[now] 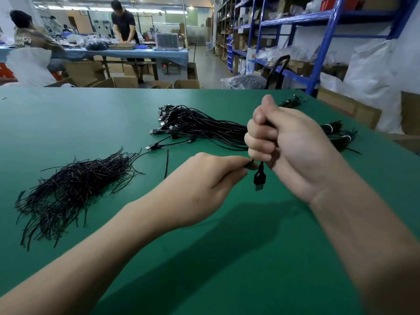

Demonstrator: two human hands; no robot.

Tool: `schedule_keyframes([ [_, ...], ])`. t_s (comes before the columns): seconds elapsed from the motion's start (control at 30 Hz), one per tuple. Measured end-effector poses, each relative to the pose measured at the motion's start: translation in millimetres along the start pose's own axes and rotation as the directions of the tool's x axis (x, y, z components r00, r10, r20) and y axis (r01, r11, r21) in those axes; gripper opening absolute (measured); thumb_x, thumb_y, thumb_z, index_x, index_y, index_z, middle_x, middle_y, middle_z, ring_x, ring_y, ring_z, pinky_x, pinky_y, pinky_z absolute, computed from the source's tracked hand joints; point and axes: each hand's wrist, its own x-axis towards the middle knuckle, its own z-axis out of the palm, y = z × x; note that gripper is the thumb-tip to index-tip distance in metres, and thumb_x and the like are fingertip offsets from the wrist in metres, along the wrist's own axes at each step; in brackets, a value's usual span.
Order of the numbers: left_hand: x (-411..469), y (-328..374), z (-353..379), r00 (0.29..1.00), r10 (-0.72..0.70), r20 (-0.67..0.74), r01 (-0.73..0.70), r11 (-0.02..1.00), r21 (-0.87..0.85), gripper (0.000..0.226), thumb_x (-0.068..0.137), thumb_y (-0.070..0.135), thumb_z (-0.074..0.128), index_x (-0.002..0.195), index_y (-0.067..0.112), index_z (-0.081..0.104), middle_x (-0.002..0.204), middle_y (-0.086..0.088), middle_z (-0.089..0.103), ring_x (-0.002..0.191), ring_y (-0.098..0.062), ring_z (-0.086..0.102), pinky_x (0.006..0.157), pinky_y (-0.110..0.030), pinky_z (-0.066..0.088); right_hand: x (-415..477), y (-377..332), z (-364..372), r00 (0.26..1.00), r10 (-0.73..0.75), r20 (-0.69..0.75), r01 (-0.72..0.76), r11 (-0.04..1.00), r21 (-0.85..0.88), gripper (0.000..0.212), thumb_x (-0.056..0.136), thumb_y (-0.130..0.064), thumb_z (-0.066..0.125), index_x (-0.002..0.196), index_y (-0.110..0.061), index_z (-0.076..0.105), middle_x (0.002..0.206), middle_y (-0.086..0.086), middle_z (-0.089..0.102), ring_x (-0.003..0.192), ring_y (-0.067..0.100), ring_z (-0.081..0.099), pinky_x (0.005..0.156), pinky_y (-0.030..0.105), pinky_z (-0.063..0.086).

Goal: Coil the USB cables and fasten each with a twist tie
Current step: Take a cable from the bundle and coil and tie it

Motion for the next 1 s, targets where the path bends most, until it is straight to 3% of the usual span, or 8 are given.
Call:
schedule_keyframes([
  [0.17,-1,3,-14,1.0,-0.006,-0.016,0.009,0.982,0.187,0.025,0.103,0.034,0.048,0.107,0.034,0.072,0.054,0.016,0.043,0.049,-0.003,0.041,0.059,-0.032,0.032,5,19,4,0.976,-0.207,-0.061,0.161,0.887,-0.433,0.041,0.111,-0.021,0.033,0.083,-0.004,0.058,0.065,0.006,0.064,0.061,0.023,0.064,0.063,0.03,0.058],
  [0.3,-2,4,-35,0.995,0.068,-0.067,-0.05,0.97,0.236,0.023,0.1,0.035,0.054,0.089,0.032,0.073,0.057,0.019,0.056,0.05,-0.001,0.046,0.059,-0.026,0.044,2,31,5,0.946,-0.311,0.091,0.268,0.593,-0.759,0.04,0.109,-0.027,0.039,0.079,-0.011,0.061,0.061,0.0,0.065,0.058,0.017,0.061,0.059,0.028,0.049],
  [0.4,-4,3,-55,0.984,0.119,-0.131,-0.082,0.963,0.258,0.035,0.096,0.046,0.052,0.069,0.027,0.065,0.049,0.016,0.052,0.05,-0.003,0.05,0.05,-0.023,0.034,1,35,2,0.965,-0.206,0.161,0.254,0.594,-0.763,0.05,0.108,-0.039,0.038,0.072,-0.012,0.06,0.048,-0.008,0.05,0.045,0.008,0.044,0.05,0.021,0.033],
  [0.5,-5,0,-67,0.973,0.153,-0.175,-0.101,0.957,0.273,0.052,0.097,0.052,0.052,0.058,0.017,0.055,0.044,0.001,0.041,0.047,-0.021,0.042,0.045,-0.028,0.03,-1,35,5,0.975,-0.015,0.223,0.16,0.744,-0.649,0.07,0.1,-0.062,0.025,0.063,-0.011,0.057,0.049,-0.006,0.039,0.044,0.007,0.031,0.048,0.018,0.026],
  [0.6,-7,-6,-72,0.963,0.144,-0.226,-0.128,0.988,0.083,0.046,0.098,0.046,0.057,0.058,0.024,0.051,0.046,0.002,0.033,0.044,-0.012,0.03,0.045,-0.018,0.022,-6,32,11,0.89,0.159,0.427,-0.003,0.939,-0.343,0.066,0.1,-0.061,0.022,0.065,-0.012,0.051,0.055,0.004,0.028,0.049,0.013,0.019,0.048,0.025,0.015],
  [0.77,-2,-21,-51,0.957,0.024,-0.288,-0.139,0.911,-0.387,0.041,0.098,0.037,0.053,0.065,0.013,0.051,0.059,0.004,0.034,0.056,-0.006,0.03,0.051,-0.022,0.025,-15,21,19,0.705,0.141,0.695,-0.215,0.976,0.02,0.041,0.1,-0.039,0.034,0.069,-0.014,0.047,0.056,-0.005,0.019,0.049,0.008,0.015,0.046,0.029,0.005],
  [0.9,1,-15,-13,0.953,-0.098,-0.287,-0.11,0.769,-0.63,0.035,0.106,0.017,0.041,0.075,0.014,0.056,0.064,0.006,0.048,0.061,-0.003,0.041,0.057,-0.013,0.036,-17,11,25,0.789,0.0,0.614,-0.169,0.962,0.217,0.036,0.102,-0.033,0.033,0.072,-0.017,0.047,0.057,-0.007,0.016,0.048,0.008,0.013,0.044,0.024,0.01],
  [1.0,2,-11,9,0.97,-0.105,-0.221,-0.037,0.832,-0.554,0.026,0.104,0.02,0.045,0.091,0.02,0.067,0.064,0.007,0.056,0.065,0.001,0.046,0.063,-0.027,0.047,-11,3,22,0.893,-0.084,0.441,-0.057,0.953,0.299,0.035,0.105,-0.032,0.031,0.078,-0.016,0.046,0.056,-0.008,0.021,0.047,0.007,0.019,0.046,0.021,0.019],
])
